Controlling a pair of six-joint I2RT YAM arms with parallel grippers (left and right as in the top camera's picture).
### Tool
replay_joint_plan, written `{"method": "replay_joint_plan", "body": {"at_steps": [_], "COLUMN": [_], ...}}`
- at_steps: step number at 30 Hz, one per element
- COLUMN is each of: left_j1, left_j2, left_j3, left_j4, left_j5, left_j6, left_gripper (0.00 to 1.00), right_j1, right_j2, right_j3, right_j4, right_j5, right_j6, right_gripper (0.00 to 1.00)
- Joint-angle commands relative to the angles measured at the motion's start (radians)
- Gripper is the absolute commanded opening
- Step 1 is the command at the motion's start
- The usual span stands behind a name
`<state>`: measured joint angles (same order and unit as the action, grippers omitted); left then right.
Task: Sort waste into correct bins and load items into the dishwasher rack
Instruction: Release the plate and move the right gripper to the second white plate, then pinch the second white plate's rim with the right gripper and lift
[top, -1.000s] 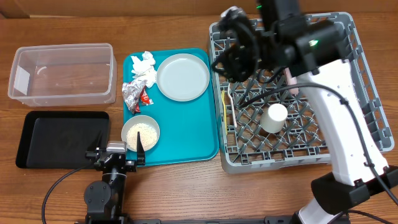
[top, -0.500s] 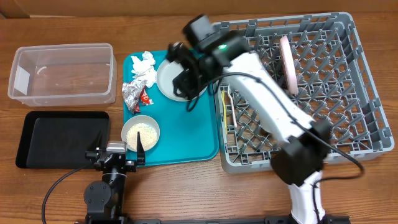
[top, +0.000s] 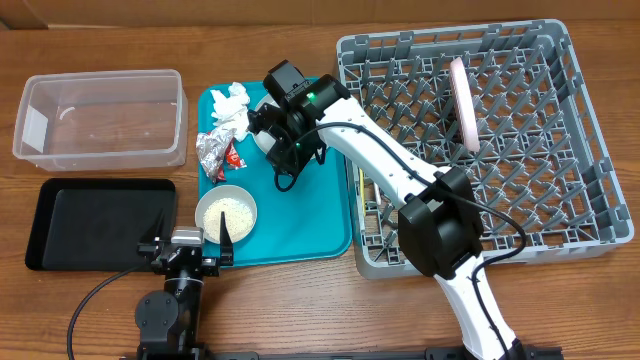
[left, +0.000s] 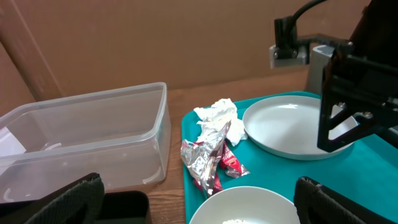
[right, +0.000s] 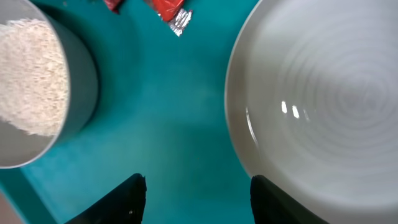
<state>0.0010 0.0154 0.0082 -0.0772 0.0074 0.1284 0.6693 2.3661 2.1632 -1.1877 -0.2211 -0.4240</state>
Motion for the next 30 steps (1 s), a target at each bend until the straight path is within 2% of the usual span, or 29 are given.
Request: {"method": "replay_joint_plan", "body": {"at_steps": [1,5,10,15,19,22,25,30], "left_j1": [0.005,0.005,0.005,0.005,0.005,0.005,0.005,0.005], "left_j2": [-0.003,-0.003,-0.003,-0.003,-0.003,-0.003,-0.003,-0.003], "left_j3": [-0.003,-0.003,-0.003,-0.003,-0.003,-0.003,-0.003,-0.003], "left_j4": [-0.001,-0.001,-0.001,-0.001,-0.001,-0.001,-0.001,-0.001], "left_j5": [-0.004,-0.004,-0.004,-0.004,-0.004,-0.004,-0.004,-0.004], "left_j6": [-0.017,-0.017,-0.017,-0.017,-0.017,-0.017,-0.017,-0.017], "left_gripper": [1.0,1.0,1.0,1.0,1.0,1.0,1.0,1.0], "right_j1": [-0.003,-0.005,-0.008,-0.009,-0.014,-0.019,-0.023,-0.019], "right_j2": [0.029,0.05,0.084,0.111,0.118,0.131,0.147,0.146], "right_j3": [0.001,0.001,0.0,-0.003,-0.004,-0.004,-0.004,-0.003], "right_j4": [0.025,0.058,0.056,0.065,0.082,0.097,0.091,0.08], "right_j5": [0.048,0.13,0.135,0.178,0.175,0.175,0.175,0.207], "right_j6": [-0.053,-0.059,-0.156,-0.178,-0.179,-0.179,-0.179,-0.179], "right_gripper": [0.57,0.56,0.56,0.56,0.45,0.43,0.25,0.07]}}
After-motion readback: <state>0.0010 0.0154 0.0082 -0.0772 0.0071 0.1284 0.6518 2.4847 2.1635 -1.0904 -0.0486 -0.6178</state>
